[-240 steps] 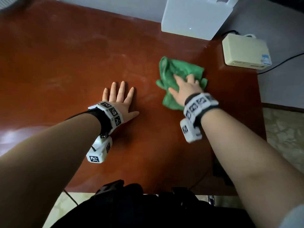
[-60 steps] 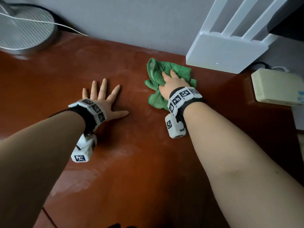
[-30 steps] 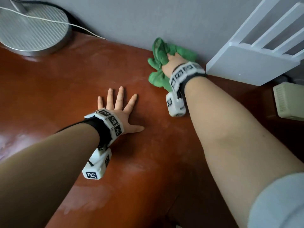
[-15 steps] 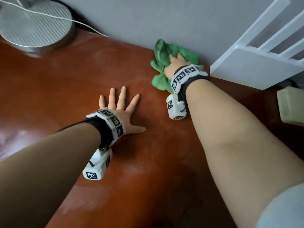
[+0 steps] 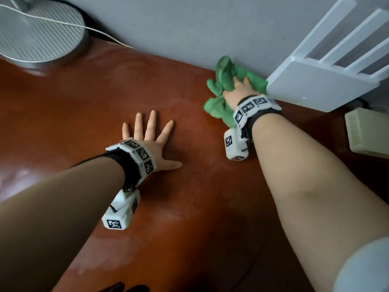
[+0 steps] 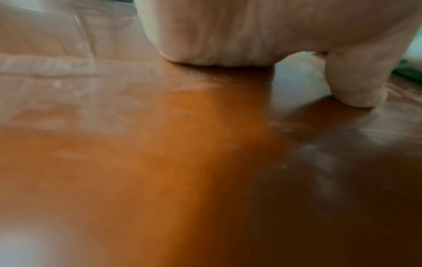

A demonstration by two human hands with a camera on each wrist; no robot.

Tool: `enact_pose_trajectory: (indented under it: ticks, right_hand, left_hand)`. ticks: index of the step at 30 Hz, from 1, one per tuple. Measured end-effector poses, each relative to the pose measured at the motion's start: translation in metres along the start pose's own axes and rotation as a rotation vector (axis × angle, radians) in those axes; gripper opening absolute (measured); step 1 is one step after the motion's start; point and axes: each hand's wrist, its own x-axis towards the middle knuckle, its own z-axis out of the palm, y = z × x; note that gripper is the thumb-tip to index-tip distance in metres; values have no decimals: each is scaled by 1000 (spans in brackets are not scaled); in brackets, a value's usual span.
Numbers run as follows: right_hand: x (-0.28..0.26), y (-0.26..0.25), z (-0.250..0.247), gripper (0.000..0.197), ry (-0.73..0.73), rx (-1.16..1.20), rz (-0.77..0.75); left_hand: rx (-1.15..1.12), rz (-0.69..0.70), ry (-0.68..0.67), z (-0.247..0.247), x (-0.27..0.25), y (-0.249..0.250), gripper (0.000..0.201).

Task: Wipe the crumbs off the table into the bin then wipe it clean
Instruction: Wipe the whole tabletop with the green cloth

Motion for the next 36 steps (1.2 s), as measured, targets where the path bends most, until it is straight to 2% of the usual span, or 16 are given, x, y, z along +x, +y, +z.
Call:
enact_pose_trajectory:
  ticks: [3, 9, 11, 13, 16, 20, 23, 26, 28, 30, 32, 34, 36]
  right_hand:
    - [-6, -7, -2, 60, 6, -34, 64]
    - [-105, 11, 33, 58, -87, -122, -227]
    - [-126, 9, 44, 58, -97, -159, -276]
    - [-126, 4, 44, 57, -112, -165, -260]
    - [-90, -12, 33, 57, -69, -160, -224]
    - [-23, -57, 17, 59, 0, -93, -93]
    - [3, -82, 10, 59, -7, -87, -43]
    - [-21, -76, 15, 57, 11, -95, -73]
    - [-61, -69, 33, 56, 29, -112, -201]
    - [-110, -68, 54, 56, -11, -157, -363]
    - [-135, -69, 65, 56, -62, -194, -448]
    - [-125, -71, 59, 56, -113, -192, -450]
    - [-94, -77, 47, 56, -97, -231, -422]
  left_hand:
    - [0, -6, -16, -2, -1, 0, 104]
    - [3, 7, -12, -2, 0, -1, 104]
    - [-12, 20, 4, -2, -2, -1, 104]
    - [-38, 54, 34, 0, -6, -3, 103]
    - [-111, 86, 115, 3, -13, -21, 100]
    - [-127, -138, 179, 5, -24, -89, 99]
    - [-154, -276, 122, 9, -28, -128, 103]
    - [-173, -285, 74, 13, -25, -131, 107]
    - [-173, -278, 51, 12, -22, -131, 108]
    - [-155, -272, 24, 10, -23, -134, 109]
    - [-136, -257, 3, 7, -23, -137, 112]
    - [-138, -245, -16, 6, -23, -137, 116]
    - [-147, -236, -28, 5, -24, -137, 117]
